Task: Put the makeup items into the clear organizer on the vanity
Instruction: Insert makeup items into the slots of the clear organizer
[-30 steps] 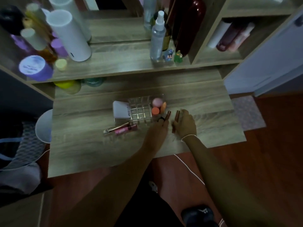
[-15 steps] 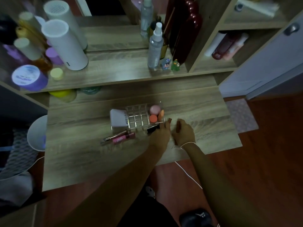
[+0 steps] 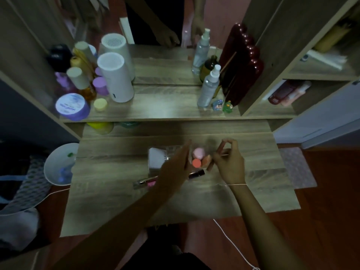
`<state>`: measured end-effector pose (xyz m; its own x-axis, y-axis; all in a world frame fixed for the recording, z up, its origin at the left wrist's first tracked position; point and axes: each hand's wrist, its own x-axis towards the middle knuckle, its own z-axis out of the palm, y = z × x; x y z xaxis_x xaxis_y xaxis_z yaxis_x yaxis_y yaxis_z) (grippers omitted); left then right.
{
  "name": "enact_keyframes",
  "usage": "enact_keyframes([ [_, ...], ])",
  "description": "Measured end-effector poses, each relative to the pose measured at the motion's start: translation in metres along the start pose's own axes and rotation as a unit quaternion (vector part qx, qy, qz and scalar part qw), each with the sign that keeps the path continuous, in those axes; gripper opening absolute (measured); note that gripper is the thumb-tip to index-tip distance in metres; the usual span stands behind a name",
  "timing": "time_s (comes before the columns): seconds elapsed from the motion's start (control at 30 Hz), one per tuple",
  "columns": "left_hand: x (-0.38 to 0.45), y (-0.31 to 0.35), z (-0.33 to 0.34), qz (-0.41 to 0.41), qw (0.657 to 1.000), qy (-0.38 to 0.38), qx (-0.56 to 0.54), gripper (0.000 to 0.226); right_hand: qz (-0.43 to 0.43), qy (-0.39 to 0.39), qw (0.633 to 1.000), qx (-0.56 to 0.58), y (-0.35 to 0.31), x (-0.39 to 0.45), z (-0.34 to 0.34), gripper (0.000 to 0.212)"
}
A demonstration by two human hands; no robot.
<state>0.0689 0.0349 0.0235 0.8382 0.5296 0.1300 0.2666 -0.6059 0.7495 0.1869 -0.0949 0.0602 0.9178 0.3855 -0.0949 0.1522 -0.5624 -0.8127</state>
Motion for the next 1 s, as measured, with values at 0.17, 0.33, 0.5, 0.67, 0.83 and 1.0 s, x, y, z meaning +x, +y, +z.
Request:
enact_keyframes([
  [0.17, 0.020, -0.037, -0.028, -0.009, 1.000, 0.009, 0.014, 0.055, -0.079, -0.021, 0.997, 0.011, -0.036, 0.009, 0.039, 0.044],
  [0.33, 0.028, -0.051, -0.036, 0.038, 0.999, -0.014, 0.021, 0.055, -0.106, -0.060, 0.993, -0.002, -0.044, 0.015, 0.073, 0.041],
  [0.5, 0.029, -0.059, -0.029, 0.041, 0.999, -0.020, 0.007, 0.056, -0.098, -0.084, 0.990, -0.054, -0.030, 0.020, 0.091, 0.043],
  [0.67, 0.032, -0.065, -0.025, 0.010, 1.000, 0.000, -0.008, 0.061, -0.100, -0.090, 0.984, -0.113, -0.023, 0.023, 0.099, 0.050],
  [0.83, 0.037, -0.068, -0.023, 0.051, 0.998, 0.031, -0.001, 0.041, -0.076, -0.094, 0.980, -0.156, -0.013, 0.024, 0.108, 0.033],
  [1.0, 0.038, -0.072, -0.021, 0.083, 0.996, 0.020, 0.019, 0.032, -0.102, -0.092, 0.979, -0.154, -0.009, 0.028, 0.113, 0.024],
])
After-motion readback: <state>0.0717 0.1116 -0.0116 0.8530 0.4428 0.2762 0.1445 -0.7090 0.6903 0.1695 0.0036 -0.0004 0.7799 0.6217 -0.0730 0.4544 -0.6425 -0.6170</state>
